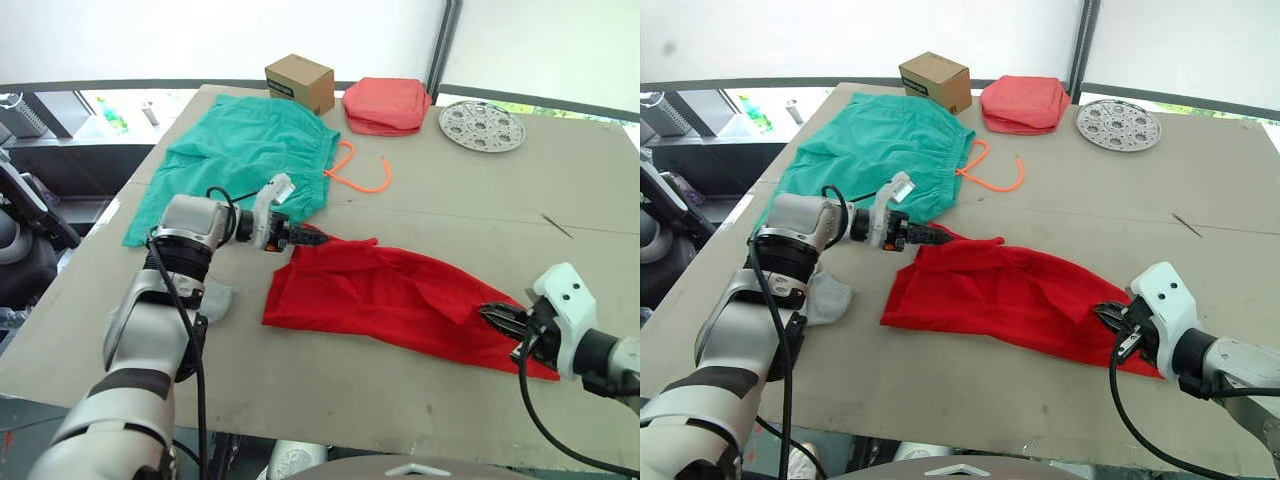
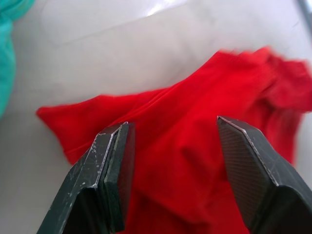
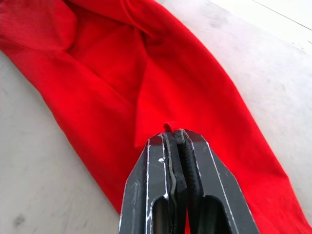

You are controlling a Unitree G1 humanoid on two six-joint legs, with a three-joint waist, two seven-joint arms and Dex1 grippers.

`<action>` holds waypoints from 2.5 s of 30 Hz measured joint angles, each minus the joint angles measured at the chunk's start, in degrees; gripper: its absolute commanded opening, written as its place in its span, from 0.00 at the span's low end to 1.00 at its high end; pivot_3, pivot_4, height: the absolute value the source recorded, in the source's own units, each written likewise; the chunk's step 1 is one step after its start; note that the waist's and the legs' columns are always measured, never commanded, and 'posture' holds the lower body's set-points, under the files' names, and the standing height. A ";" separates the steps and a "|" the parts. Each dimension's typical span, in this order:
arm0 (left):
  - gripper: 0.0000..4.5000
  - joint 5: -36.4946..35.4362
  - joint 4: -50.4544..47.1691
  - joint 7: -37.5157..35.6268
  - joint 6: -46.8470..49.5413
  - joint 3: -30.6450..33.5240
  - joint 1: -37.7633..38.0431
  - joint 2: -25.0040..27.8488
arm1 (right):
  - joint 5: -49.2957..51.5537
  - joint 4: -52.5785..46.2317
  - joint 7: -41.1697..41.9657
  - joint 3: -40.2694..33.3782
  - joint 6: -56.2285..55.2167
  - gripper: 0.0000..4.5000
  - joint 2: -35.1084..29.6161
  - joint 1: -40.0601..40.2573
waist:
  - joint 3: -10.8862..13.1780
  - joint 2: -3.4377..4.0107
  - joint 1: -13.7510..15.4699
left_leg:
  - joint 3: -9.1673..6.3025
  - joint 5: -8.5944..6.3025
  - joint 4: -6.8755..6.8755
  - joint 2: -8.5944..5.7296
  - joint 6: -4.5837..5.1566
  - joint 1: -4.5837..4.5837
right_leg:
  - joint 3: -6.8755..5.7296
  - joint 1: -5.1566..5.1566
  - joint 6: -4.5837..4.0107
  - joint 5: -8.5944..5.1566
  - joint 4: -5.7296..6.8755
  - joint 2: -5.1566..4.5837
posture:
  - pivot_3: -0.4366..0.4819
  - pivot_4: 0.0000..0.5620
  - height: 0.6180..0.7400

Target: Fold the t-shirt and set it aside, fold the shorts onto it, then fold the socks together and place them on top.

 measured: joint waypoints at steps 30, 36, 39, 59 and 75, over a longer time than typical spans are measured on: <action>0.13 7.27 6.93 -2.09 -23.93 0.61 1.14 -1.37 | 0.54 -0.72 -2.16 1.07 -1.88 0.00 -0.42 1.74 | 0.01 -0.03 0.04 | -0.01 0.00 0.03 -0.02 0.00 -0.04 | -0.05 0.00 -0.01 0.02 -0.03 -0.08 | 0.48 0.27 1.00; 0.01 7.31 7.32 -2.32 -25.57 0.96 1.52 -1.24 | 0.49 0.33 -2.25 1.06 -1.93 0.00 -1.04 0.67 | 0.02 -0.03 0.04 | -0.01 0.00 0.03 -0.02 0.01 -0.05 | -0.06 0.00 -0.01 0.02 -0.03 -0.08 | 0.48 0.27 1.00; 0.01 6.76 7.26 -2.23 -26.29 2.25 2.27 -1.17 | 0.42 0.76 -2.44 0.99 -1.98 0.00 -1.07 -0.20 | 0.02 -0.04 0.02 | -0.01 0.00 0.03 -0.02 0.01 -0.05 | -0.06 0.00 -0.01 0.02 -0.03 -0.08 | 0.48 0.27 1.00; 0.01 -13.80 -11.16 -14.24 3.64 14.11 3.41 10.58 | 17.84 6.97 -6.15 -17.46 1.56 0.00 -6.14 -4.51 | 0.11 0.00 -0.15 | 0.04 0.00 0.00 0.00 -0.01 0.03 | 0.00 0.04 -0.01 0.02 -0.02 -0.05 | 0.48 0.27 1.00; 0.01 1.56 20.30 16.03 -28.20 11.42 -14.03 -5.53 | 1.10 28.77 -27.99 14.67 9.23 0.00 -9.19 -41.54 | 0.25 -0.21 -0.29 | 0.30 0.16 -0.04 -0.12 -0.21 -0.46 | 0.15 -0.52 0.23 0.28 -0.05 -0.05 | 0.48 0.27 1.00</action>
